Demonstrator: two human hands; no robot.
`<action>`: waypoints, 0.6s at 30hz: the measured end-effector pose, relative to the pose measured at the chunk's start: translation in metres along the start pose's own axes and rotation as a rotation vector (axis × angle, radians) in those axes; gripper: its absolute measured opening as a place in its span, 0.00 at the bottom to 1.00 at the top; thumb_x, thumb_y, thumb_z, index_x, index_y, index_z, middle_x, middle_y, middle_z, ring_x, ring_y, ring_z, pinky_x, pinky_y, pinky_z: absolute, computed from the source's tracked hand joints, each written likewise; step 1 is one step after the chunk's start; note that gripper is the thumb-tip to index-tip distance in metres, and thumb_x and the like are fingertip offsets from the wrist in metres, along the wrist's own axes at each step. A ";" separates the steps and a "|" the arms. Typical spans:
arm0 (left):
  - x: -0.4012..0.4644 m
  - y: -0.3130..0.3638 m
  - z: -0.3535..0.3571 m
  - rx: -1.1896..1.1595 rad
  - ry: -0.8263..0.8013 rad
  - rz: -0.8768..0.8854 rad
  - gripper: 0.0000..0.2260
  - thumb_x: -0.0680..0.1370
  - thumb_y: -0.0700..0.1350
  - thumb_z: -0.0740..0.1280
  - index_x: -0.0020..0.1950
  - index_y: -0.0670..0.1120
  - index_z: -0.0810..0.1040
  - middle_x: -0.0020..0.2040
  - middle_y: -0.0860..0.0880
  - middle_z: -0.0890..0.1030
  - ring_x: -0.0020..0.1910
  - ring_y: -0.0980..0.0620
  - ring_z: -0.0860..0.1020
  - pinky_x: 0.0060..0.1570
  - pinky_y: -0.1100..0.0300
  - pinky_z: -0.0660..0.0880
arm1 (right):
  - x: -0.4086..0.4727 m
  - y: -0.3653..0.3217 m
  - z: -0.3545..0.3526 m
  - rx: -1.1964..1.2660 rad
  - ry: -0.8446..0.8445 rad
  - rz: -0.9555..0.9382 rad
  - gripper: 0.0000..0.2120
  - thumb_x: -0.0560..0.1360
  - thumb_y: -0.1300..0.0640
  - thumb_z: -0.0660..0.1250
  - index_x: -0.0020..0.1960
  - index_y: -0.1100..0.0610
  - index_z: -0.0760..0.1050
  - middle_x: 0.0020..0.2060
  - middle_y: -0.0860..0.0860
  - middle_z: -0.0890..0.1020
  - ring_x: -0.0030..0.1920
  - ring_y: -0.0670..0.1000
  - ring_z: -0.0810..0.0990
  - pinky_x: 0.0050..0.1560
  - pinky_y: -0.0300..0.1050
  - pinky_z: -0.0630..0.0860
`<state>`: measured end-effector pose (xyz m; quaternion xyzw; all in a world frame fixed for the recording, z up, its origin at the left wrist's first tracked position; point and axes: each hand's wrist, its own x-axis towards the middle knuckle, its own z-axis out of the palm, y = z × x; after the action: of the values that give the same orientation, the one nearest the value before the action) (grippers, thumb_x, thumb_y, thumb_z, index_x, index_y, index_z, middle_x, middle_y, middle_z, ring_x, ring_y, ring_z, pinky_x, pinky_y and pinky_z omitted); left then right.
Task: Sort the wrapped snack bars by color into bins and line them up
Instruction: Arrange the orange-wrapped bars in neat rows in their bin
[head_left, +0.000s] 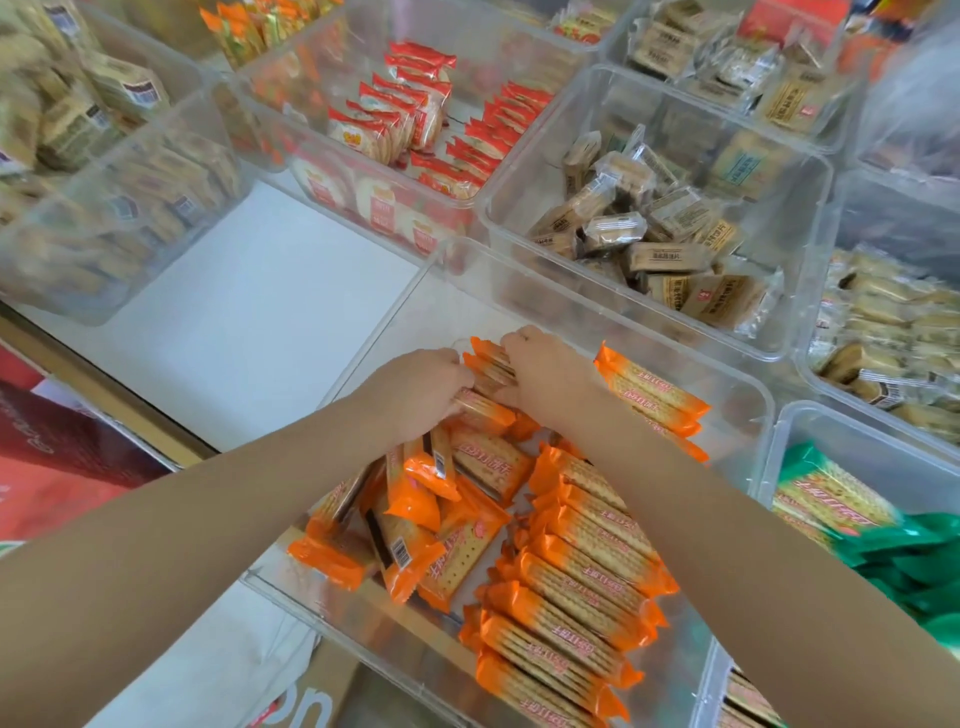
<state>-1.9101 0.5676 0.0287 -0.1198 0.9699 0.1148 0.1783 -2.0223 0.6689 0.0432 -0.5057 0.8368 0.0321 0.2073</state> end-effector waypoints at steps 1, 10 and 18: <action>0.002 0.002 -0.001 0.058 0.016 -0.003 0.14 0.79 0.45 0.59 0.64 0.46 0.71 0.59 0.45 0.73 0.57 0.46 0.71 0.52 0.55 0.69 | -0.005 0.002 -0.005 0.012 0.051 -0.019 0.15 0.77 0.58 0.63 0.63 0.60 0.68 0.60 0.55 0.71 0.61 0.56 0.72 0.49 0.47 0.71; 0.019 0.018 0.002 0.243 0.146 -0.097 0.13 0.77 0.41 0.60 0.62 0.42 0.66 0.58 0.44 0.71 0.57 0.45 0.69 0.40 0.57 0.64 | -0.053 -0.015 0.005 -0.113 -0.116 -0.156 0.09 0.79 0.60 0.58 0.54 0.58 0.75 0.49 0.56 0.78 0.51 0.58 0.78 0.37 0.45 0.69; -0.016 -0.001 0.009 -0.094 0.112 -0.034 0.14 0.77 0.35 0.59 0.62 0.42 0.70 0.53 0.44 0.73 0.51 0.45 0.74 0.48 0.55 0.71 | -0.036 -0.043 0.020 -0.199 -0.316 -0.002 0.15 0.77 0.66 0.60 0.62 0.59 0.72 0.50 0.53 0.77 0.56 0.57 0.75 0.45 0.46 0.66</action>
<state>-1.8929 0.5726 0.0260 -0.1509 0.9697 0.1501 0.1198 -1.9649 0.6836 0.0455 -0.5134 0.7859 0.1937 0.2852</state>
